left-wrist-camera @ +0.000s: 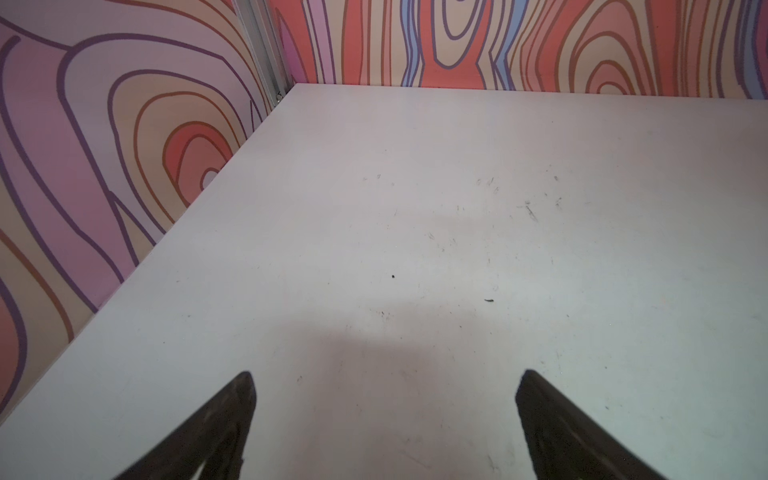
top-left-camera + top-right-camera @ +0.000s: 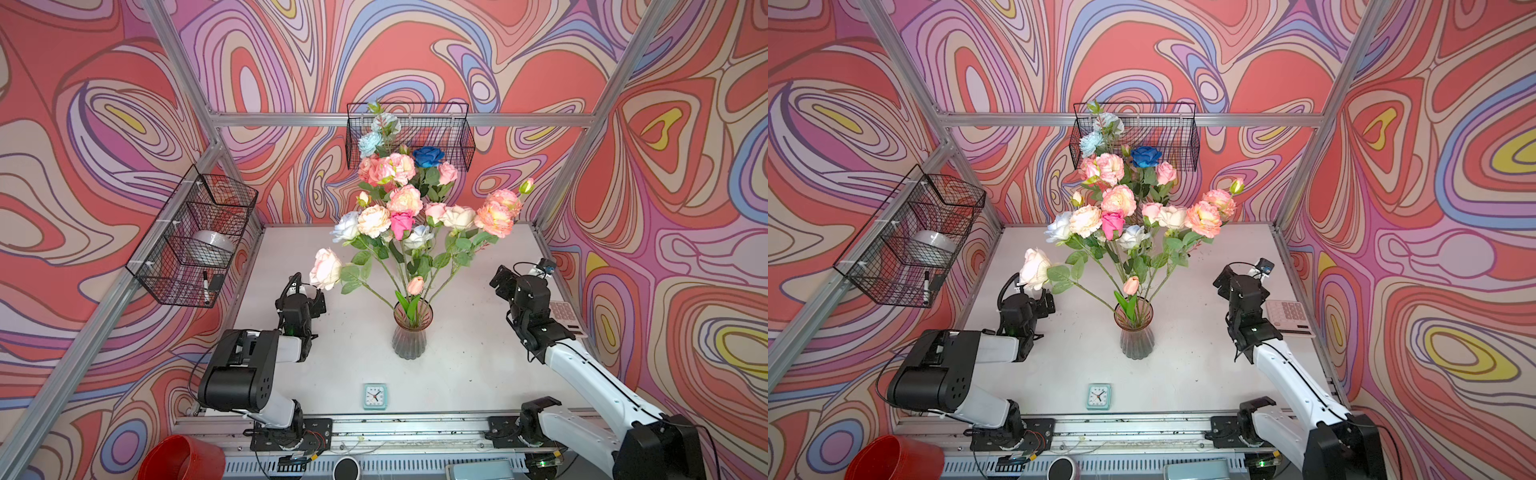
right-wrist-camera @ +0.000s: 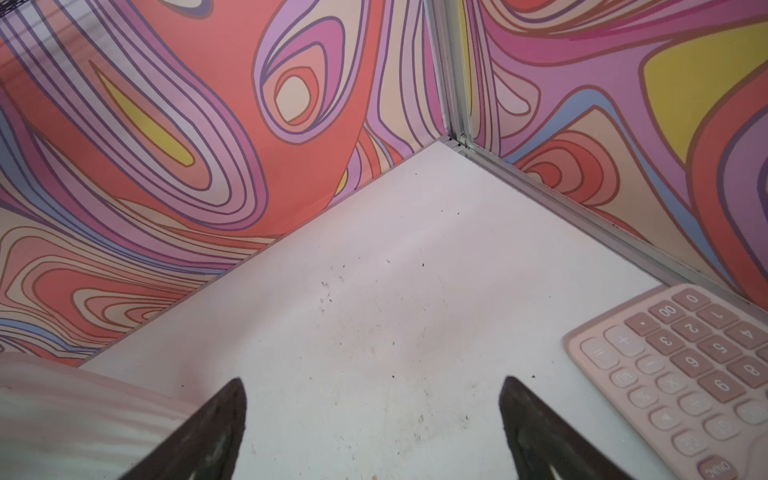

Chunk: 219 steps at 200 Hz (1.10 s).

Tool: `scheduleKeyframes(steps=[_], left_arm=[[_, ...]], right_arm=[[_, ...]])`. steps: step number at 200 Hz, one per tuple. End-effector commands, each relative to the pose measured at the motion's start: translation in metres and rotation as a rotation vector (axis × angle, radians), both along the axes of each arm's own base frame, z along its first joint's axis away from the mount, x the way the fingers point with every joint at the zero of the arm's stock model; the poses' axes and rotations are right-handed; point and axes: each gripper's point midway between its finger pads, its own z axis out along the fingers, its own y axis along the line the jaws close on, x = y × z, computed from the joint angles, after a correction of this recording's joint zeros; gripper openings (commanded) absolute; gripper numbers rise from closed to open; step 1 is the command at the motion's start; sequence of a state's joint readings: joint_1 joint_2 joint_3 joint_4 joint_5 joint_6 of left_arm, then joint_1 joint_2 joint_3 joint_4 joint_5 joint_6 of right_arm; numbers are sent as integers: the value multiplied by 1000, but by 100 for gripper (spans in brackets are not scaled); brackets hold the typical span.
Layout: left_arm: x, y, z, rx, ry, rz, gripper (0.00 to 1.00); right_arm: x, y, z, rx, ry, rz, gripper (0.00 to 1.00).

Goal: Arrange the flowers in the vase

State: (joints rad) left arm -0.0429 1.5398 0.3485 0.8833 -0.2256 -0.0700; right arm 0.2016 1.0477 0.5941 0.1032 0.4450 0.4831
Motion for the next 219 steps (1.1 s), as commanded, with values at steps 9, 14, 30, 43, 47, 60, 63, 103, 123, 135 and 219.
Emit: scheduleKeyframes(steps=[9,14,30,43,47,60,63,103,123,135,219], left_arm=[[7,1,12,23,-37,3,100],[6,1,11,23,-27,0,100],[7,1,13,29,-50,0,100],[6,1,12,24,-36,2,100],[6,1,12,26,-35,0,100],[7,1,13,26,-47,1,100],[7,1,13,27,-44,2,100],[7,1,13,26,-44,3,100],[7,1,13,24,-44,3,100],[6,1,13,25,-43,3,100],[7,1,12,25,-41,3,100]], right_arm=[[18,-1,5,-218,-2,47,98],[22,-1,8,-261,-29,57,98],[28,2,11,-396,-130,94,98],[34,-1,-1,-437,-119,136,98],[36,-4,-6,-430,-101,144,98],[43,-15,-27,-382,-47,177,98],[43,-17,-32,-372,-40,185,98],[51,-6,-70,-316,-26,305,98],[56,-1,-86,-305,-30,330,98],[57,-3,-91,-311,-41,318,98],[72,-7,-118,-295,27,319,98]])
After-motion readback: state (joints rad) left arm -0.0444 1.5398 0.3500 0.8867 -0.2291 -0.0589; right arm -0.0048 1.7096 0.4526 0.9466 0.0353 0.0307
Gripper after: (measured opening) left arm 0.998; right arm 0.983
